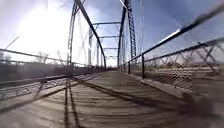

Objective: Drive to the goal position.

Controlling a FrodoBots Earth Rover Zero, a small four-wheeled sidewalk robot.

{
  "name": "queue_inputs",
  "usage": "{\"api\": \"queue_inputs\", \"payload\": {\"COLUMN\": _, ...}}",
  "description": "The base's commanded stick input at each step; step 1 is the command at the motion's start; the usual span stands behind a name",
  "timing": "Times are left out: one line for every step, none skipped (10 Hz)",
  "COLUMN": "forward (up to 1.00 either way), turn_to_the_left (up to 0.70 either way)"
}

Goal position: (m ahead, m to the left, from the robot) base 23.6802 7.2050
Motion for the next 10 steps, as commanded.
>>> {"api": "queue_inputs", "payload": {"forward": 1.00, "turn_to_the_left": 0.00}}
{"api": "queue_inputs", "payload": {"forward": 1.00, "turn_to_the_left": 0.00}}
{"api": "queue_inputs", "payload": {"forward": 1.00, "turn_to_the_left": 0.09}}
{"api": "queue_inputs", "payload": {"forward": 1.00, "turn_to_the_left": 0.40}}
{"api": "queue_inputs", "payload": {"forward": 1.00, "turn_to_the_left": 0.40}}
{"api": "queue_inputs", "payload": {"forward": 1.00, "turn_to_the_left": 0.27}}
{"api": "queue_inputs", "payload": {"forward": 1.00, "turn_to_the_left": 0.01}}
{"api": "queue_inputs", "payload": {"forward": 1.00, "turn_to_the_left": 0.00}}
{"api": "queue_inputs", "payload": {"forward": 1.00, "turn_to_the_left": 0.00}}
{"api": "queue_inputs", "payload": {"forward": 1.00, "turn_to_the_left": 0.00}}
